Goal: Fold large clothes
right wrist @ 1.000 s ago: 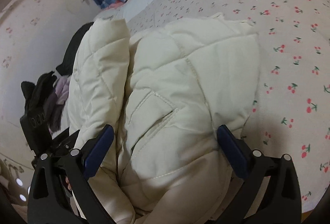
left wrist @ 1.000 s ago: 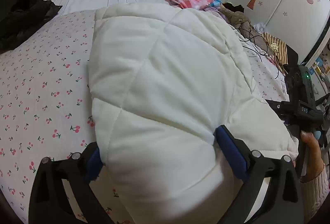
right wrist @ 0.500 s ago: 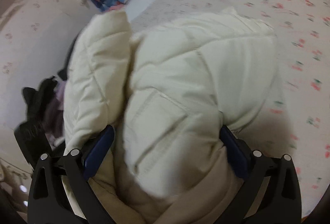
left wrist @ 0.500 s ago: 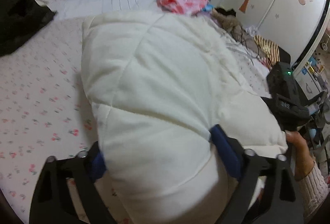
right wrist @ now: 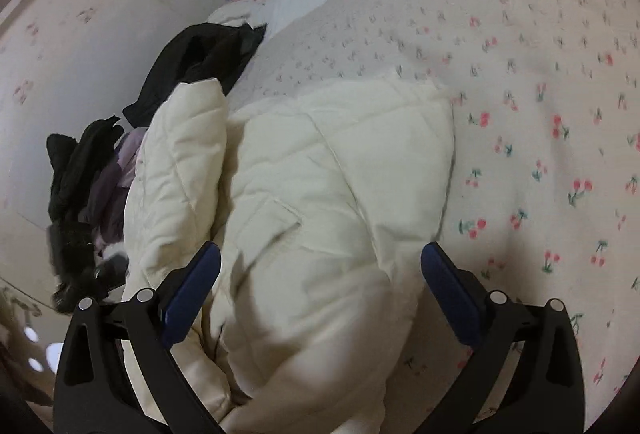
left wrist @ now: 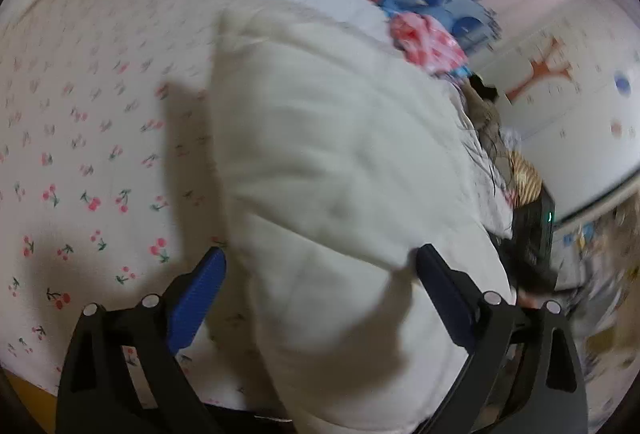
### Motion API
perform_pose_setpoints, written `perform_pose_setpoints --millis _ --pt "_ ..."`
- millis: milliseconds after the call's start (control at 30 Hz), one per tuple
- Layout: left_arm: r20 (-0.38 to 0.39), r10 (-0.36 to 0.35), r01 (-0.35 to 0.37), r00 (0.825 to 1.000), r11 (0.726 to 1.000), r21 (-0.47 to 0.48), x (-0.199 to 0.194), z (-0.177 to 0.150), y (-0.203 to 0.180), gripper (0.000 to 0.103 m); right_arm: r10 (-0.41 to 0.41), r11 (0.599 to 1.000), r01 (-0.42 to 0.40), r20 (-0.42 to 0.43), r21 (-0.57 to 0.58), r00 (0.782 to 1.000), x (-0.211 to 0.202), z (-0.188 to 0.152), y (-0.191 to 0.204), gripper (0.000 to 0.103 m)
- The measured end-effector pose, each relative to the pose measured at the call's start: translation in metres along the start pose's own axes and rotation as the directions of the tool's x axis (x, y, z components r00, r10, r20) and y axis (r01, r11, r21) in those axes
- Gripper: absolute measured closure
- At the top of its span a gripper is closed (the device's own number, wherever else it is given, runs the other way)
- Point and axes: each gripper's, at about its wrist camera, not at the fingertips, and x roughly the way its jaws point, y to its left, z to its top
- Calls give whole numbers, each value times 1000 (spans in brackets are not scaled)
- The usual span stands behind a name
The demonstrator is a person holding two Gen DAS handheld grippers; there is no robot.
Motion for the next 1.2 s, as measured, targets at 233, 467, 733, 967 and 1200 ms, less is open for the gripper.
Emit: perform_pose_setpoints --millis 233,467,733,967,1200 --pt "-13 -12 14 1000 986 166 30 4 -39 9 101 994 -101 11 -32 995 41 13 33 6" --pt "241 183 -258 953 908 331 -63 32 -50 12 269 938 -261 4 -227 963 90 46 121 6" --pt "110 313 -326 943 938 120 -43 41 54 5 -189 895 188 37 -404 981 119 21 147 6" --pt "376 469 -525 799 849 57 -80 59 20 6 -134 782 227 200 -581 971 131 66 273 6" --pt "216 469 -501 857 855 134 -23 86 41 5 -239 892 241 54 -383 970 231 63 203 7"
